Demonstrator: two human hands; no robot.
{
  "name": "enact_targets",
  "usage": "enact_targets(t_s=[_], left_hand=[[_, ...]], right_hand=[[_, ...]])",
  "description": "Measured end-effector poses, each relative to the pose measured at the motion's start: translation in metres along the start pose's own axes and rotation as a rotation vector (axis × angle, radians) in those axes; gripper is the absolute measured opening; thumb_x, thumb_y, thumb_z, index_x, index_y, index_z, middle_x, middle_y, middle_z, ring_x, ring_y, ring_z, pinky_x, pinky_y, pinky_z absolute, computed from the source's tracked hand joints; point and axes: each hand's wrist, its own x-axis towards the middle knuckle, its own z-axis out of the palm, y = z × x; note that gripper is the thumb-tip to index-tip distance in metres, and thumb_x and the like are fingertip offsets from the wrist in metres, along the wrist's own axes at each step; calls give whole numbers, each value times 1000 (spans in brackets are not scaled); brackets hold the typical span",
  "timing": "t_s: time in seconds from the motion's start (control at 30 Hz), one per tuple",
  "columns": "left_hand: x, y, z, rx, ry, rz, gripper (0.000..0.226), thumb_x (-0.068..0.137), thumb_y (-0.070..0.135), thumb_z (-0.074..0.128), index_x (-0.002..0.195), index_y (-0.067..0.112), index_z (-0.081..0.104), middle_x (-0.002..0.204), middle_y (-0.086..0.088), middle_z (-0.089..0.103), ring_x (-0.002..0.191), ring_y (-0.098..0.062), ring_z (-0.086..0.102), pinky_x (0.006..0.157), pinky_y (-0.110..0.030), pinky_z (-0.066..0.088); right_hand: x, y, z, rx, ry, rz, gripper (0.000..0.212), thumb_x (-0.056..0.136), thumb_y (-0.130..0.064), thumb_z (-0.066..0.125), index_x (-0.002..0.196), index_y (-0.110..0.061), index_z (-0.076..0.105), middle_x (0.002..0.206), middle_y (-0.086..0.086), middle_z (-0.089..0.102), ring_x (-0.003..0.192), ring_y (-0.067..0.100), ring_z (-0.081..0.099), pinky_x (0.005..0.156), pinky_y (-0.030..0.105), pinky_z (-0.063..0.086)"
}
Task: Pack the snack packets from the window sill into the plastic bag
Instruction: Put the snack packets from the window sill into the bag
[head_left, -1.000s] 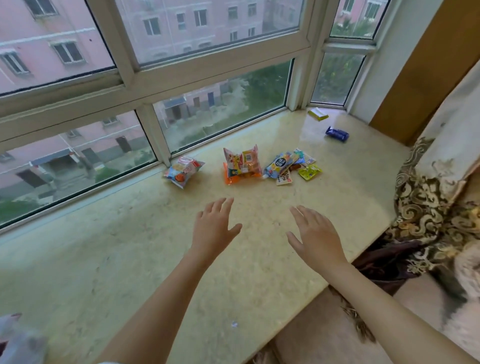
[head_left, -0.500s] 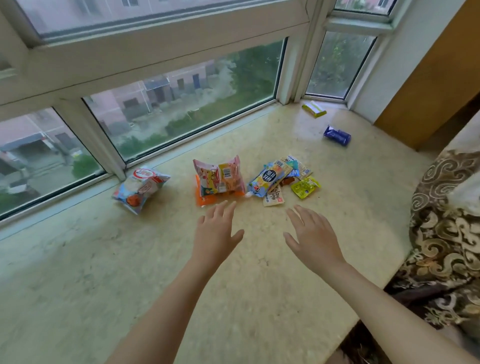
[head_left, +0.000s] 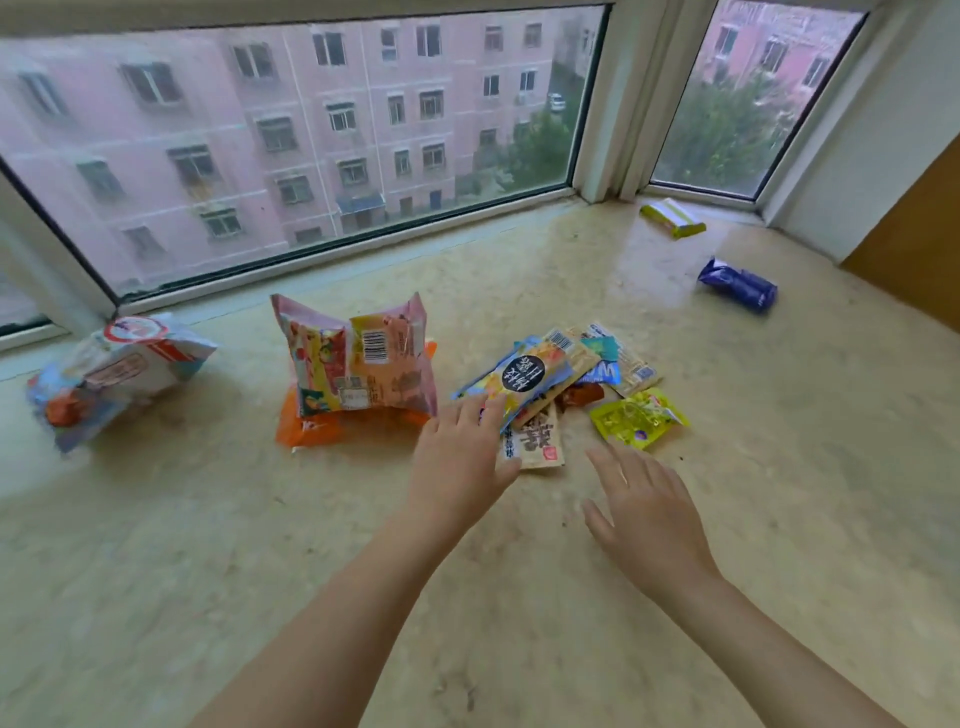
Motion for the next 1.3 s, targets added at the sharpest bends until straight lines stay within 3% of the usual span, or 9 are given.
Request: enact_targets(t_s=[0.3, 0.47, 0.63, 0.77, 0.87, 1.03, 1.1, 1.17, 1.3], left_hand=[[80, 4, 37, 14, -83, -129, 86, 84, 61, 56, 151, 27, 14, 150, -9, 32, 136, -30, 33, 105, -45, 33], [83, 3, 37, -61, -127, -145, 89, 81, 59, 60, 151, 28, 14, 133, -9, 49, 119, -29, 47, 94, -44, 44], [56, 2, 39, -139, -36, -175, 86, 72, 58, 67, 143, 31, 27, 128, -4, 52, 116, -25, 49, 89, -36, 41], [25, -2, 41, -235, 26, -242, 102, 57, 71, 72, 140, 27, 31, 131, 0, 50, 123, -22, 43, 95, -35, 40], [8, -5, 43, -327, -14, -284, 115, 45, 81, 71, 138, 25, 35, 133, 6, 48, 122, -18, 42, 100, -34, 38], [2, -9, 32, -540, -38, -435, 92, 44, 72, 80, 120, 31, 46, 105, 15, 62, 97, -8, 60, 81, -37, 52], [1, -11, 28, -604, -52, -465, 83, 44, 67, 84, 111, 33, 48, 94, 18, 64, 86, -4, 62, 75, -35, 54], [-2, -14, 26, -645, -45, -466, 75, 47, 61, 86, 105, 30, 51, 90, 17, 64, 83, -3, 63, 74, -36, 55], [-9, -18, 23, -724, -63, -507, 53, 55, 51, 87, 92, 27, 59, 82, 11, 67, 75, -4, 63, 69, -35, 57]], right_hand=[[47, 40, 37, -70, -30, 66, 60, 81, -40, 67, 135, -20, 51, 142, 13, 47, 129, 37, 44, 99, 56, 36], [55, 37, 33, 73, -155, 96, 59, 96, -45, 39, 149, -23, 26, 154, 3, 29, 143, 26, 18, 111, 45, 27], [33, 18, 30, 251, -34, 22, 43, 91, -40, 48, 127, -18, 59, 132, 2, 56, 126, 21, 47, 90, 40, 44], [35, -8, 25, 468, -70, 250, 28, 92, -42, 49, 113, -31, 65, 130, -16, 53, 128, 9, 38, 104, 45, 25], [47, -25, 20, 582, -93, 357, 33, 88, -32, 55, 121, -28, 60, 128, -9, 57, 126, 10, 43, 113, 47, 16], [53, -40, 10, 531, -100, 360, 33, 84, -27, 59, 118, -28, 59, 102, -2, 69, 113, 15, 56, 117, 39, -7], [55, -42, 6, 597, -115, 384, 38, 85, -24, 60, 123, -26, 57, 105, -5, 69, 113, 15, 56, 118, 36, -4], [57, -44, 4, 701, -134, 426, 42, 84, -22, 61, 126, -22, 56, 104, -8, 66, 113, 17, 53, 116, 39, 19], [60, -47, 5, 942, -175, 477, 55, 78, -15, 72, 130, -13, 53, 86, -10, 59, 79, 14, 63, 75, 32, 54]])
